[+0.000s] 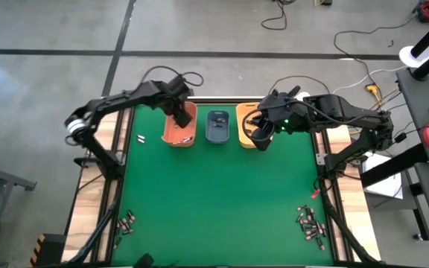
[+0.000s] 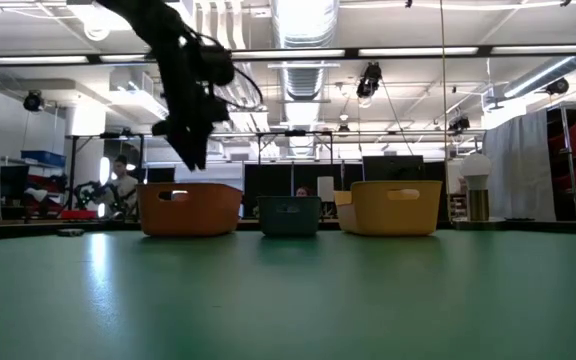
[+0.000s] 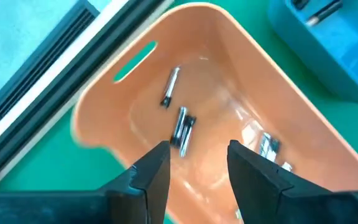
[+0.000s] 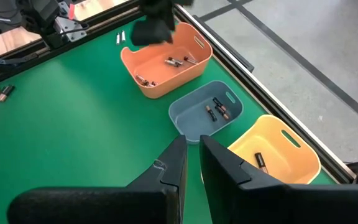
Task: Sort batteries
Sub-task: Put the silver battery into the orange bin
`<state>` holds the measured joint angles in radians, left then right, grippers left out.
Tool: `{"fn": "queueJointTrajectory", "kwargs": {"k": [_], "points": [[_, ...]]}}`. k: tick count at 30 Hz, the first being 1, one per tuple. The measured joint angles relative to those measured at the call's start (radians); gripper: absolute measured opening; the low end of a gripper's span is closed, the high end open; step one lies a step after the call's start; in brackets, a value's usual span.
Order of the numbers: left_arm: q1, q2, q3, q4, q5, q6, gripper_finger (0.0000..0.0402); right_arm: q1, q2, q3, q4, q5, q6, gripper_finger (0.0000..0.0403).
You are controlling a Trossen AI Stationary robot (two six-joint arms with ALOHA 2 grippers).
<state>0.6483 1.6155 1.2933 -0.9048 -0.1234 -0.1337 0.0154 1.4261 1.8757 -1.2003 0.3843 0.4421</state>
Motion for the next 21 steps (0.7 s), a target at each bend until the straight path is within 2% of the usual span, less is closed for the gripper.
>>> {"fn": "queueJointTrajectory", "kwargs": {"k": [4,8,14,21], "points": [[0.000,-0.118,-0.024,-0.068,-0.010,-0.065,0.0139,0.000,0.000,0.000,0.001,0.000,0.000,0.0038],[-0.002,-0.251,-0.132,-0.086,-0.032,-0.193,0.0139,0.000,0.000,0.000,0.014,0.000,0.003,0.0038],[-0.002,-0.445,-0.358,-0.081,-0.074,-0.485,0.0139,0.000,0.000,0.000,0.042,0.000,0.000,0.0038],[-0.002,-0.636,-0.559,-0.069,-0.185,-0.886,0.0140,-0.001,0.003,0.000,0.094,0.001,-0.041,0.0038]]}}
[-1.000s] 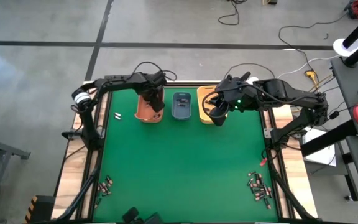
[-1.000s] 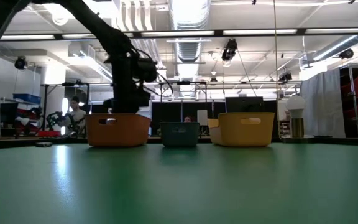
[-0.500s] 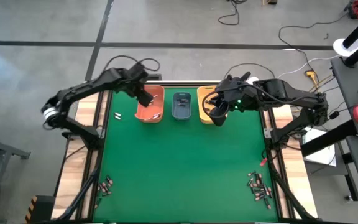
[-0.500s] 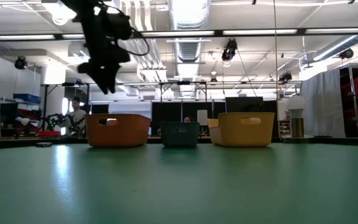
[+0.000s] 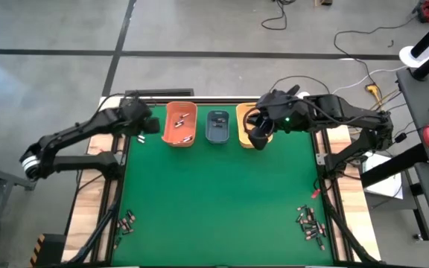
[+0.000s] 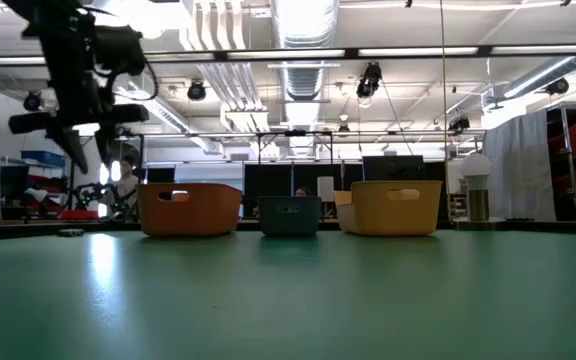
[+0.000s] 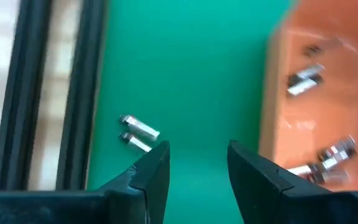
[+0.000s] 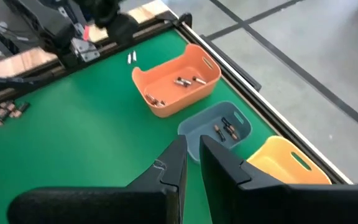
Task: Sort batteries
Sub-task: Put the silver battery into the orange bin
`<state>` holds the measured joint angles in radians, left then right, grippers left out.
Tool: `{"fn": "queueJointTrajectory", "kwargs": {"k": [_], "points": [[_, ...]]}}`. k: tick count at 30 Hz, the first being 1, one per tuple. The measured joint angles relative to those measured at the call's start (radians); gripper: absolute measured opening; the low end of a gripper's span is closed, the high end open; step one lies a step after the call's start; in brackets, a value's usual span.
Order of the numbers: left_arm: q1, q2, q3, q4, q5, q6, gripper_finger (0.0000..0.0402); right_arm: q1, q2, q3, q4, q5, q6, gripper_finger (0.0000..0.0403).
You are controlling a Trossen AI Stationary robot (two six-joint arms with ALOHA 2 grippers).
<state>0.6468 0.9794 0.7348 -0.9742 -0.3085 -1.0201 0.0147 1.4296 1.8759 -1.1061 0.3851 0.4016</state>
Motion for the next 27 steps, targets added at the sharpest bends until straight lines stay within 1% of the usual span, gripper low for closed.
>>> {"fn": "queueJointTrajectory", "kwargs": {"k": [2,5,8,11,13,14,16,18,21,23,27], "points": [[0.004,-0.026,-0.054,0.037,-0.005,-0.066,0.0140,0.000,0.005,0.000,0.015,0.000,-0.001,0.0038],[0.025,-0.028,-0.108,0.123,-0.006,-0.104,0.0140,0.000,0.013,0.000,0.049,0.000,-0.017,0.0038],[0.043,0.014,-0.136,0.121,-0.008,-0.197,0.0139,0.000,0.024,0.000,0.096,0.001,-0.044,0.0038],[0.053,0.056,-0.155,0.123,-0.016,-0.343,0.0139,-0.004,0.047,0.000,0.157,0.008,-0.084,0.0038],[0.056,0.085,-0.161,0.128,-0.026,-0.412,0.0139,-0.020,0.063,0.000,0.192,0.002,-0.129,0.0038],[0.056,0.100,-0.161,0.137,-0.033,-0.429,0.0139,-0.033,0.070,0.000,0.201,-0.017,-0.157,0.0038],[0.061,0.134,-0.153,0.136,-0.043,-0.461,0.0139,-0.069,0.085,0.000,0.222,-0.090,-0.220,0.0038],[0.064,0.172,-0.143,0.136,-0.042,-0.529,0.0139,-0.110,0.098,0.000,0.227,-0.166,-0.287,0.0038],[0.065,0.225,-0.127,0.134,-0.042,-0.608,0.0139,-0.163,0.112,0.000,0.212,-0.243,-0.384,0.0038],[0.066,0.258,-0.118,0.132,-0.041,-0.637,0.0139,-0.191,0.114,0.000,0.179,-0.272,-0.453,0.0038],[0.070,0.305,-0.101,0.131,-0.029,-0.691,0.0139,-0.235,0.113,-0.001,0.134,-0.281,-0.561,0.0038]]}}
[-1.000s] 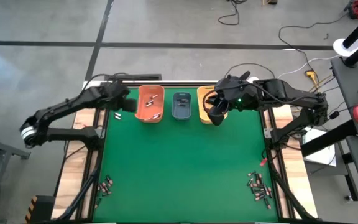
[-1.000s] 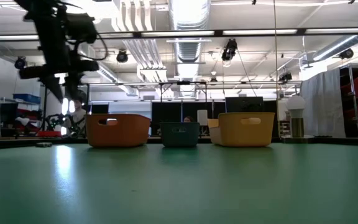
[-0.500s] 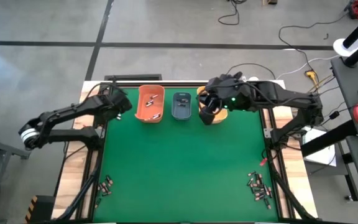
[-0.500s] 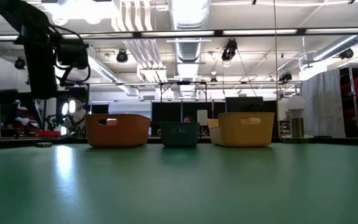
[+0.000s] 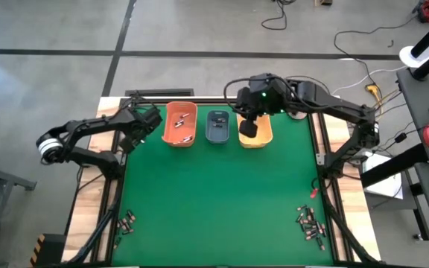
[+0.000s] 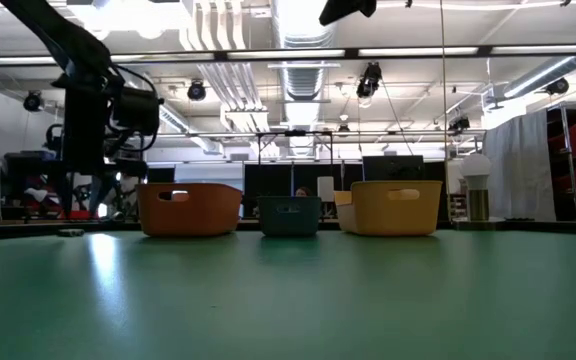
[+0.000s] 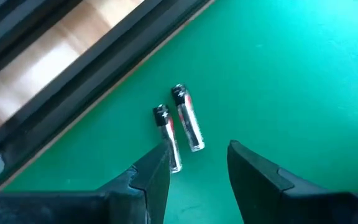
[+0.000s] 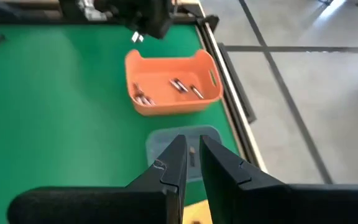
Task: Sort batteries
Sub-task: Put the silver battery into the orange bin
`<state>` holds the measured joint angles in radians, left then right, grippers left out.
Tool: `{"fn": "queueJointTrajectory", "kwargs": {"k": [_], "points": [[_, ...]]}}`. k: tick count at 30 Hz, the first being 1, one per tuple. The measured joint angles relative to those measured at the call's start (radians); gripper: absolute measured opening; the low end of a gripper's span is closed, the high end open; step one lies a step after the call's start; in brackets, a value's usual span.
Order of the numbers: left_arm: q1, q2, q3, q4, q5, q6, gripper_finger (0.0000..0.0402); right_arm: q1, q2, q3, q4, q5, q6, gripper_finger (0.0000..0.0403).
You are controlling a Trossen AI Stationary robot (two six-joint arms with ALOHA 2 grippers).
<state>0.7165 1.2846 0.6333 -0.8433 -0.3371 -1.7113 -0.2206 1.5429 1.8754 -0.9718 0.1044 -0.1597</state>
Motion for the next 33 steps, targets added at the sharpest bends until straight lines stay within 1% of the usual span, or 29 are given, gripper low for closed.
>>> {"fn": "queueJointTrajectory", "kwargs": {"k": [2,6,13,24,28,31,33], "points": [[0.006,0.013,0.006,0.001,0.006,-0.013,0.0139,-0.015,0.000,-0.007,0.000,-0.008,-0.037,0.0038],[0.029,0.031,0.008,0.039,0.006,-0.001,0.0139,-0.035,-0.001,-0.026,0.004,-0.087,-0.078,0.0038],[0.075,0.051,0.007,0.048,0.006,-0.001,0.0139,-0.069,-0.009,-0.052,-0.015,-0.133,-0.088,0.0038],[0.132,0.117,-0.013,0.168,0.007,0.030,0.0139,-0.080,-0.019,-0.054,-0.041,-0.135,-0.076,0.0038],[0.131,0.149,-0.008,0.175,0.006,0.000,0.0137,-0.081,-0.019,-0.054,-0.041,-0.134,-0.075,0.0038],[0.131,0.171,-0.007,0.184,0.007,0.011,0.0123,-0.081,-0.019,-0.054,-0.041,-0.134,-0.075,0.0038],[0.131,0.179,-0.008,0.191,0.007,0.028,0.0105,-0.081,-0.019,-0.054,-0.040,-0.132,-0.070,0.0038]]}}
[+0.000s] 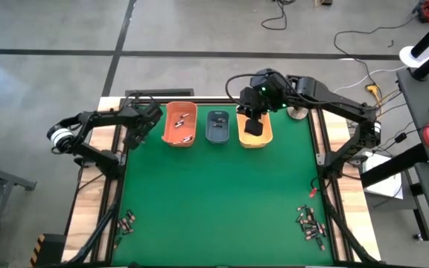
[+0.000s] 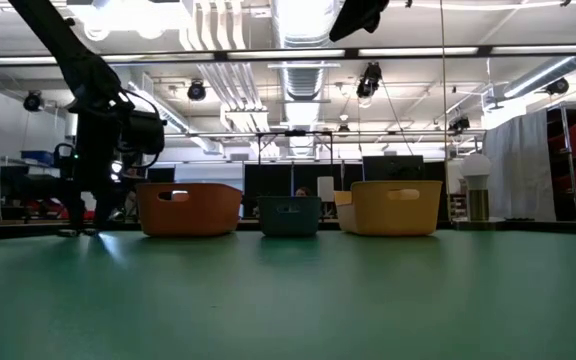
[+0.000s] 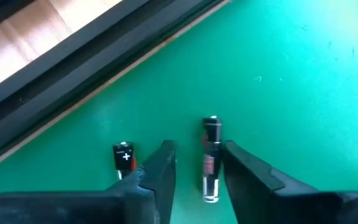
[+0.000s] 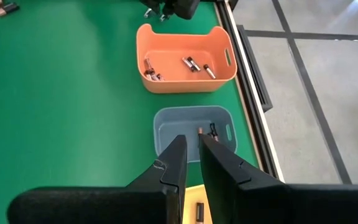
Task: Sort batteries
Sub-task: Put the silver battery into the orange bin
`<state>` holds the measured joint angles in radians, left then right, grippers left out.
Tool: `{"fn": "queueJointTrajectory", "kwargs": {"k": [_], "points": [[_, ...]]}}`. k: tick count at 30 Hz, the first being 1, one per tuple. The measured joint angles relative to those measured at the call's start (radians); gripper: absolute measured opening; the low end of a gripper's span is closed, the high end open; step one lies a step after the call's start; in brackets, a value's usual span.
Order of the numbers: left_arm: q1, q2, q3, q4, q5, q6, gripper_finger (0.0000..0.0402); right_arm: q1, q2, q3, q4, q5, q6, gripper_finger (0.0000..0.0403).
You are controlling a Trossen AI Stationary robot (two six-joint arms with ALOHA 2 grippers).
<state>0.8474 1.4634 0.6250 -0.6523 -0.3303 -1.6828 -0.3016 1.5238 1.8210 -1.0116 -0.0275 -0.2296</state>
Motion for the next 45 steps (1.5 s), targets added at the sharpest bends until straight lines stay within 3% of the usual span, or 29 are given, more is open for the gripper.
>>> {"fn": "queueJointTrajectory", "kwargs": {"k": [7,21,26,31,34,39,45], "points": [[0.001,0.004,-0.003,0.001,-0.016,-0.003,0.0016,0.000,0.000,-0.011,0.021,0.000,0.021,0.0038],[0.000,-0.065,0.067,-0.022,0.029,0.131,0.0008,0.000,0.000,-0.013,0.029,-0.004,0.021,0.0038],[0.001,-0.113,0.183,-0.130,0.003,0.335,0.0007,0.000,0.000,-0.014,0.029,-0.004,0.027,0.0038],[-0.002,-0.131,0.366,-0.197,-0.011,0.731,0.0006,-0.002,0.000,-0.016,0.030,-0.004,0.027,0.0038],[-0.005,-0.119,0.493,-0.197,0.078,0.993,0.0006,-0.005,0.000,-0.017,0.040,-0.004,0.027,0.0038],[-0.031,-0.051,0.665,-0.227,0.198,1.301,0.0005,-0.005,-0.005,-0.018,0.036,-0.003,0.012,0.0038],[-0.103,0.058,0.755,-0.266,0.261,1.571,0.0005,-0.006,-0.073,-0.018,-0.001,0.005,0.027,0.0038]]}}
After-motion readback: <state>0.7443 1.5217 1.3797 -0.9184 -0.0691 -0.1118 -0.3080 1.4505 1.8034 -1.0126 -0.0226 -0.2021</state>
